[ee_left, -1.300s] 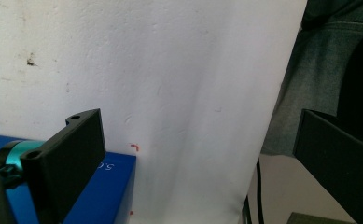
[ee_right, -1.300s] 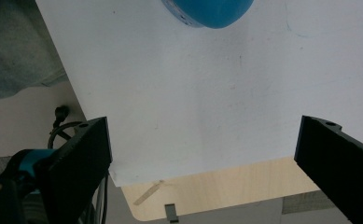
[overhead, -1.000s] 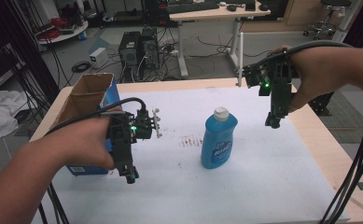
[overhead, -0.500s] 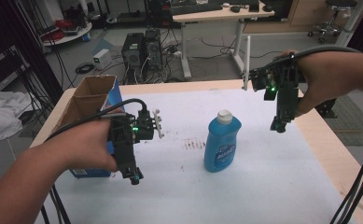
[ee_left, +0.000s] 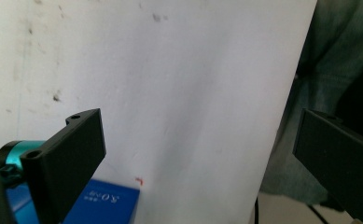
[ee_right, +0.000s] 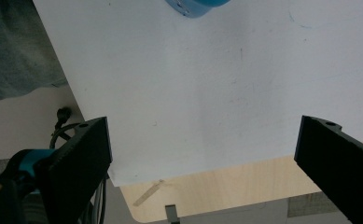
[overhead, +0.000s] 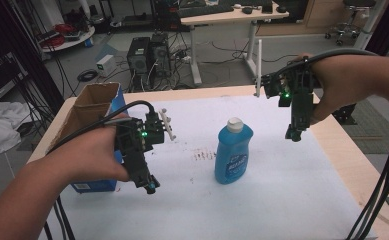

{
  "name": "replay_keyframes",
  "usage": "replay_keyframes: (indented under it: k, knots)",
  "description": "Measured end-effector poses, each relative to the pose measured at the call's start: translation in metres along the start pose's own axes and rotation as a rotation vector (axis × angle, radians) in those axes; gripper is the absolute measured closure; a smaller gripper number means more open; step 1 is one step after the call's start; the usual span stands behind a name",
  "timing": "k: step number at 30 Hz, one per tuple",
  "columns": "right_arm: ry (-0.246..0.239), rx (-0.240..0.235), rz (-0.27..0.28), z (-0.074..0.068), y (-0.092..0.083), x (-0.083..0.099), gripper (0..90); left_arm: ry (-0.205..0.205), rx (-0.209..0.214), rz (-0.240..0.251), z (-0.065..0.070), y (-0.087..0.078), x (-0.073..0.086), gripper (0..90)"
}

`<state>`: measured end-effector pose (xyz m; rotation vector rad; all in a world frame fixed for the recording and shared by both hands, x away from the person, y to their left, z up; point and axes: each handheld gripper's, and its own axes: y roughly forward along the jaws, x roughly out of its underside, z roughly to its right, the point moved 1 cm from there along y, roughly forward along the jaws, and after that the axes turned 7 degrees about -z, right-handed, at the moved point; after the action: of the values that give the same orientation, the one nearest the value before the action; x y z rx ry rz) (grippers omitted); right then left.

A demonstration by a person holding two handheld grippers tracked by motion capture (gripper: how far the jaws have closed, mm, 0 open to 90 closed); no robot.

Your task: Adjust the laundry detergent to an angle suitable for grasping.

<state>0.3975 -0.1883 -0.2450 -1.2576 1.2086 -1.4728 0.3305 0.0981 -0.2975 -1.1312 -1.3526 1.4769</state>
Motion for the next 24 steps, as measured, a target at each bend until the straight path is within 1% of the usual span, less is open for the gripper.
replay_keyframes:
  k: [1,2,3,5,7,8,9,10,11,13,14,15,16,17,19,21,22,23,24]
  knots:
    - [0.004,-0.003,0.001,0.0,0.0,0.001,3.0,-0.008,-0.002,0.015,0.0,-0.002,-0.001,2.3]
    - [-0.001,-0.003,0.001,0.0,0.001,0.001,3.0,-0.023,0.001,0.042,-0.001,-0.004,-0.003,2.3]
    - [-0.007,-0.004,0.002,0.0,0.001,0.001,3.0,-0.023,0.001,0.042,-0.001,-0.004,-0.003,2.3]
    - [-0.002,-0.007,0.006,-0.001,0.002,0.002,3.0,-0.034,0.014,0.079,-0.001,-0.006,-0.008,2.3]
    - [-0.008,-0.005,0.008,-0.001,0.002,0.003,3.0,-0.034,0.014,0.079,-0.001,-0.006,-0.008,2.3]
    - [-0.006,-0.007,0.012,-0.001,0.002,0.005,3.0,-0.056,0.029,0.136,-0.002,-0.009,-0.013,2.3]
    - [0.0,-0.007,0.014,-0.001,0.002,0.006,3.0,-0.056,0.029,0.136,-0.002,-0.009,-0.013,2.3]
    - [0.003,-0.008,0.011,-0.001,0.002,0.007,3.1,-0.071,0.03,0.175,-0.003,-0.011,-0.018,2.3]
    - [0.003,-0.008,0.011,-0.001,0.002,0.007,3.1,-0.071,0.03,0.175,-0.003,-0.011,-0.018,2.3]
    - [-0.004,-0.007,0.015,-0.001,0.002,0.008,3.0,-0.088,0.021,0.21,-0.003,-0.013,-0.023,2.3]
    - [0.007,-0.007,0.013,-0.002,0.002,0.008,3.1,-0.096,0.019,0.227,-0.004,-0.013,-0.026,2.3]
    - [0.007,-0.007,0.016,-0.002,0.002,0.009,3.0,-0.105,0.021,0.251,-0.004,-0.013,-0.033,2.3]
    - [0.004,-0.006,0.015,-0.002,0.002,0.009,3.0,-0.111,0.028,0.26,-0.004,-0.012,-0.038,2.3]
    - [0.007,-0.006,0.015,-0.002,0.002,0.009,3.0,-0.111,0.028,0.26,-0.004,-0.012,-0.038,2.3]
    - [0.009,-0.005,0.017,-0.002,0.002,0.009,3.0,-0.116,0.024,0.273,-0.005,-0.01,-0.047,2.3]
    - [0.015,-0.006,0.019,-0.002,0.002,0.01,3.0,-0.131,0.035,0.29,-0.008,-0.008,-0.056,2.3]
    - [0.01,-0.005,0.017,-0.001,0.003,0.01,3.0,-0.153,0.04,0.314,-0.01,-0.006,-0.064,2.3]
    - [0.014,-0.006,0.013,-0.002,0.003,0.01,3.0,-0.167,0.038,0.329,-0.012,-0.005,-0.068,2.3]
    - [0.014,-0.008,0.016,-0.002,0.003,0.01,3.0,-0.167,0.038,0.329,-0.012,-0.005,-0.068,2.3]
